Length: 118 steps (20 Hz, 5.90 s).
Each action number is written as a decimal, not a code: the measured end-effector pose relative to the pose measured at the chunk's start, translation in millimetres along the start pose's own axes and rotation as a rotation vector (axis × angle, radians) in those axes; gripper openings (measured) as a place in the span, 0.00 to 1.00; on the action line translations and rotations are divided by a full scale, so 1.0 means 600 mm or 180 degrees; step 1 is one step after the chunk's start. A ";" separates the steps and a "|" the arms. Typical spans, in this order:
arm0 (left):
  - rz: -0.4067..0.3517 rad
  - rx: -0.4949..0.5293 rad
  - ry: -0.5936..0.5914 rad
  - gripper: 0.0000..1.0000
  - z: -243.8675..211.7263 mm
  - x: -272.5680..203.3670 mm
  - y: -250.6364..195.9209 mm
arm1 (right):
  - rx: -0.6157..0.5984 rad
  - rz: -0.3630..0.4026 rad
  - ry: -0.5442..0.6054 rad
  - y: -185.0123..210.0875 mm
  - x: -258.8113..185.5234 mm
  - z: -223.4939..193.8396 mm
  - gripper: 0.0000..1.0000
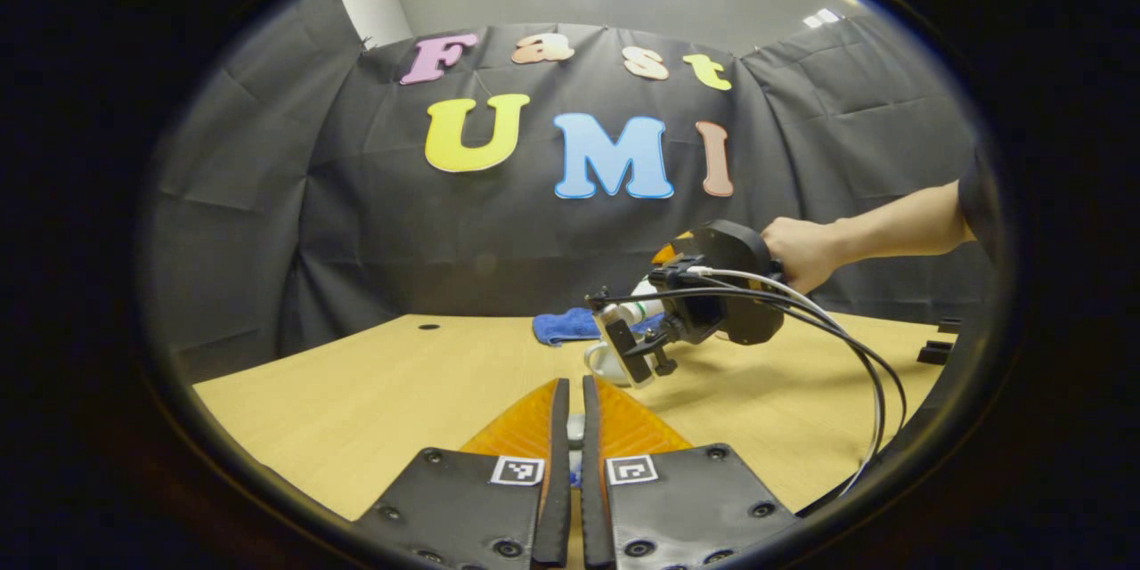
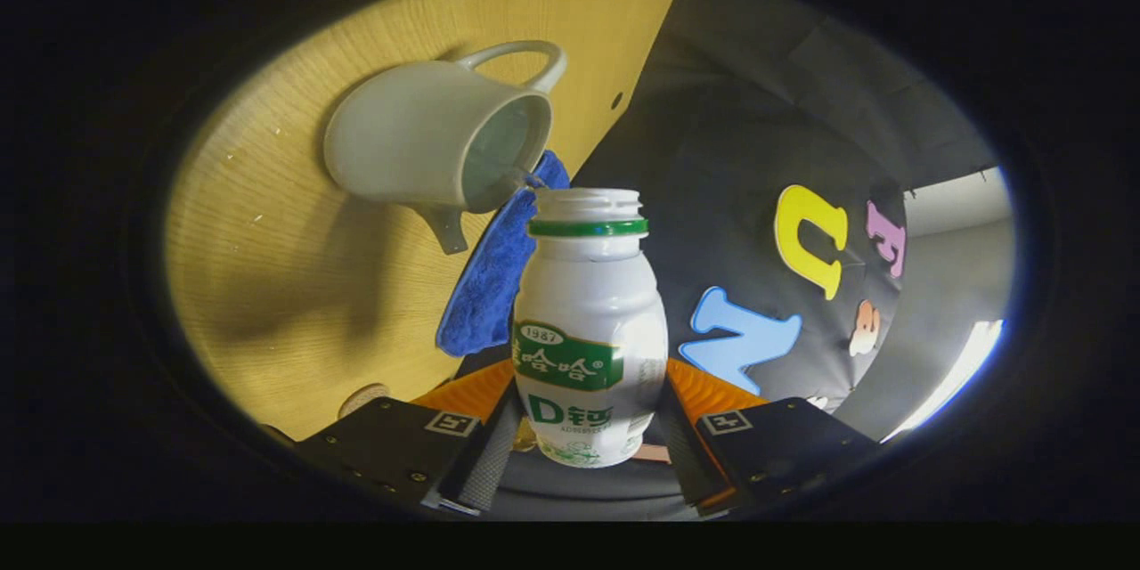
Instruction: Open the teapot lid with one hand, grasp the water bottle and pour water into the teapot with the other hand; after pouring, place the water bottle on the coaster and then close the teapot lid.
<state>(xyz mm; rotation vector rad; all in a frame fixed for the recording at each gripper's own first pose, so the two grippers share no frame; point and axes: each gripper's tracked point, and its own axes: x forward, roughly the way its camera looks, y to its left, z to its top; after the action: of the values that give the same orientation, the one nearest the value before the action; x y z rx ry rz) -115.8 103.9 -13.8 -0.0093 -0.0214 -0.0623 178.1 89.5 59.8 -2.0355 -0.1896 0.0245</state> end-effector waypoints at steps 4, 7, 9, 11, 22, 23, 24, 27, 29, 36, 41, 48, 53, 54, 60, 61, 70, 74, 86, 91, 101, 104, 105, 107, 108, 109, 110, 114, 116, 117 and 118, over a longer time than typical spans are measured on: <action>0.0002 0.0020 0.0018 0.12 -0.001 0.001 0.001 | -0.0104 -0.0074 -0.0017 -0.014 -0.001 0.003 0.76; -0.0002 0.0030 0.0010 0.12 0.000 -0.001 0.002 | -0.0167 -0.0127 -0.0023 -0.020 -0.003 0.005 0.76; -0.0005 0.0029 0.0013 0.12 -0.001 -0.001 0.002 | -0.0177 -0.0133 -0.0020 -0.020 -0.003 0.005 0.75; -0.0005 0.0010 0.0020 0.11 -0.002 0.000 0.006 | -0.0187 -0.0122 -0.0017 -0.020 0.000 0.004 0.75; 0.0003 0.0005 0.0030 0.12 -0.004 0.001 0.009 | -0.0095 0.0067 -0.0011 0.003 -0.003 0.008 0.75; -0.0008 -0.0010 0.0028 0.15 -0.006 0.001 0.009 | -0.0062 0.0081 -0.0018 0.006 -0.004 0.009 0.75; -0.0019 -0.0033 0.0012 0.12 -0.002 0.001 0.008 | -0.0002 0.0101 -0.0025 0.011 -0.002 0.009 0.75; -0.0005 -0.0062 -0.0006 0.13 0.001 -0.001 0.012 | 0.0285 0.0233 -0.0018 0.032 -0.002 0.007 0.76; 0.0001 -0.0086 0.0008 0.12 -0.002 0.000 0.013 | 0.0410 0.0290 -0.0011 0.046 -0.008 0.012 0.76; 0.0010 -0.0069 0.0039 0.15 -0.003 0.005 0.009 | 0.0840 0.0451 -0.0060 0.069 -0.019 0.022 0.76; -0.0110 -0.0273 0.0038 0.16 0.002 0.022 -0.003 | 0.1475 0.0542 -0.0114 0.080 -0.035 0.029 0.76; -0.0160 -0.0502 -0.0025 0.15 0.064 0.086 0.003 | 0.3227 0.0655 -0.0136 0.068 -0.049 -0.006 0.76; -0.0292 -0.0497 -0.0251 0.15 0.145 0.176 -0.014 | 0.4217 0.0782 -0.0085 0.085 -0.078 -0.047 0.76; -0.0351 -0.0533 -0.0259 0.16 0.149 0.202 -0.027 | 0.4407 0.0819 -0.0081 0.090 -0.084 -0.054 0.76; -0.0493 -0.0392 -0.0172 0.15 0.129 0.337 -0.081 | 0.5620 0.0934 -0.0103 0.095 -0.132 -0.082 0.76; -0.0508 -0.0337 -0.0155 0.15 0.122 0.358 -0.091 | 0.5739 0.0914 -0.0143 0.093 -0.134 -0.088 0.76; -0.0362 -0.0072 0.0311 0.12 0.009 0.461 -0.107 | 0.6072 0.0505 -0.0002 0.082 -0.134 -0.162 0.75; -0.0313 0.0016 0.0353 0.15 -0.001 0.466 -0.101 | 0.6287 0.0584 0.0124 0.105 -0.125 -0.170 0.75; -0.0354 0.0009 0.0453 0.18 -0.021 0.453 -0.102 | 0.6291 0.0518 0.0488 0.148 -0.101 -0.208 0.76; -0.0246 -0.0081 0.0101 0.60 0.038 0.421 -0.076 | 0.6377 0.0354 0.0619 0.146 -0.077 -0.247 0.76; -0.0362 -0.0286 -0.0212 0.94 0.093 0.396 -0.072 | 0.6384 0.0323 0.0774 0.205 0.011 -0.253 0.75; -0.0342 -0.0238 -0.0240 0.94 0.094 0.397 -0.069 | 0.6271 0.0399 0.0815 0.231 0.030 -0.242 0.76; -0.0336 -0.0223 -0.0227 0.89 0.089 0.400 -0.069 | 0.6264 0.0420 0.0814 0.235 0.036 -0.238 0.75; -0.0343 -0.0218 -0.0192 0.89 0.083 0.403 -0.069 | 0.6272 0.0435 0.0831 0.242 0.043 -0.234 0.76; -0.0341 -0.0210 -0.0178 0.94 0.079 0.403 -0.070 | 0.6276 0.0415 0.0837 0.243 0.043 -0.236 0.76; -0.0335 -0.0196 -0.0177 0.94 0.080 0.404 -0.070 | 0.6291 0.0404 0.0823 0.241 0.046 -0.236 0.76; -0.0335 -0.0187 -0.0179 0.94 0.081 0.404 -0.070 | 0.6290 0.0416 0.0837 0.245 0.045 -0.233 0.75; -0.0351 -0.0184 -0.0190 0.89 0.083 0.403 -0.073 | 0.6411 0.0368 0.0865 0.249 0.045 -0.239 0.76; -0.0344 -0.0185 -0.0196 0.94 0.083 0.402 -0.071 | 0.6378 0.0435 0.0966 0.260 0.041 -0.238 0.78; -0.0337 -0.0182 -0.0195 0.89 0.082 0.403 -0.070 | 0.6366 0.0470 0.0969 0.263 0.042 -0.233 0.87; -0.0322 -0.0173 -0.0197 0.89 0.082 0.403 -0.068 | 0.6371 0.0495 0.0955 0.263 0.039 -0.229 0.95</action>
<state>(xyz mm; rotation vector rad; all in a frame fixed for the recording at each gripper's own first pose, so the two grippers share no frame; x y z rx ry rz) 122.1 48.9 41.2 -0.0645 -0.0821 -0.1638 234.1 -98.4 -16.2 -0.0360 0.1753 -0.0021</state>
